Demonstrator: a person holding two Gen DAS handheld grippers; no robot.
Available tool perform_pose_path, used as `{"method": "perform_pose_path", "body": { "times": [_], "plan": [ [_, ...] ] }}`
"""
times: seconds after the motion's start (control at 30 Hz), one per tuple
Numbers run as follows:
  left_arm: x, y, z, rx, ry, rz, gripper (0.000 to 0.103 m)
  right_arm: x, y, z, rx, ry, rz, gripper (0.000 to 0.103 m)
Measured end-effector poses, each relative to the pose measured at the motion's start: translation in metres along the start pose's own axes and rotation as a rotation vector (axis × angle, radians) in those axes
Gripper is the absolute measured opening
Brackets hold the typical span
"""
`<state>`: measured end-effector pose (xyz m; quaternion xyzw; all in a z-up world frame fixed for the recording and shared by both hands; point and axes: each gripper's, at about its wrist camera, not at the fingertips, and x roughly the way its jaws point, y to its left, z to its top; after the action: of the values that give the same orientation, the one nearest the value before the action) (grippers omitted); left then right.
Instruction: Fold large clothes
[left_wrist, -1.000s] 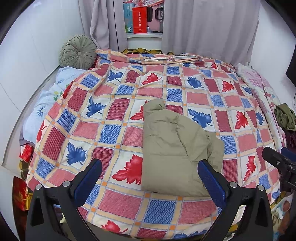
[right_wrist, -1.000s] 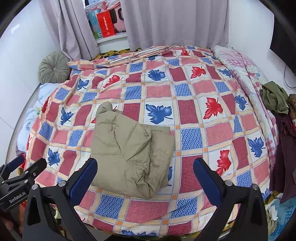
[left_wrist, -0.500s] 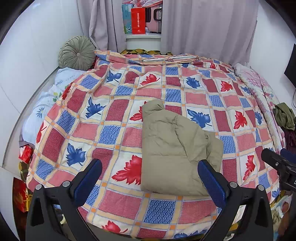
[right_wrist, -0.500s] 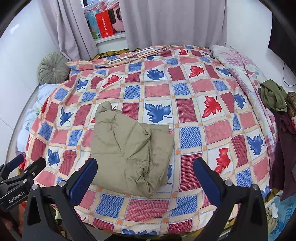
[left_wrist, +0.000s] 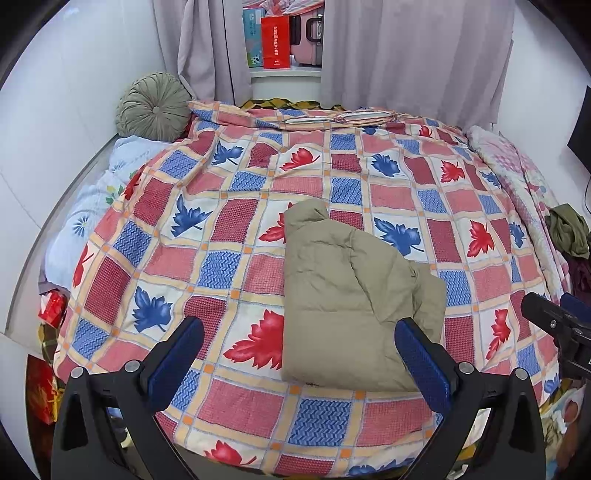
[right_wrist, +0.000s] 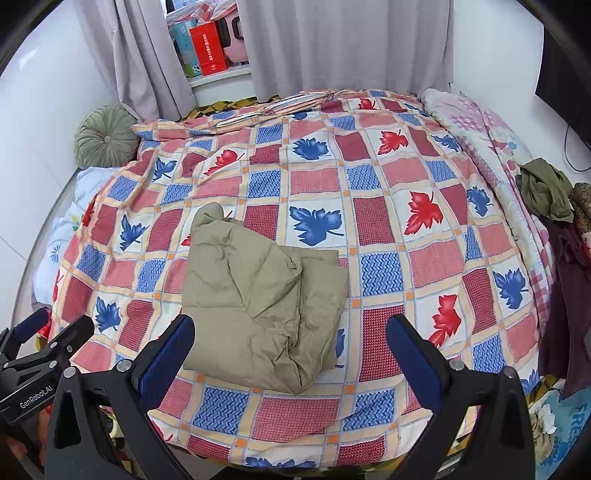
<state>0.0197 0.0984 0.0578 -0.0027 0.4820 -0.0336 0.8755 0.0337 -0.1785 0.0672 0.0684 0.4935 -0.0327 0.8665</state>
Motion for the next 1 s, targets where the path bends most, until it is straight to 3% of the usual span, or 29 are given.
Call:
{"method": "perform_pose_path", "body": {
  "times": [1.0],
  "plan": [
    [-0.0010, -0.0020, -0.0012, 0.000, -0.001, 0.005, 0.103, 0.0000, 0.0056, -0.0029, 0.005, 0.001, -0.006, 0.103]
  ]
}}
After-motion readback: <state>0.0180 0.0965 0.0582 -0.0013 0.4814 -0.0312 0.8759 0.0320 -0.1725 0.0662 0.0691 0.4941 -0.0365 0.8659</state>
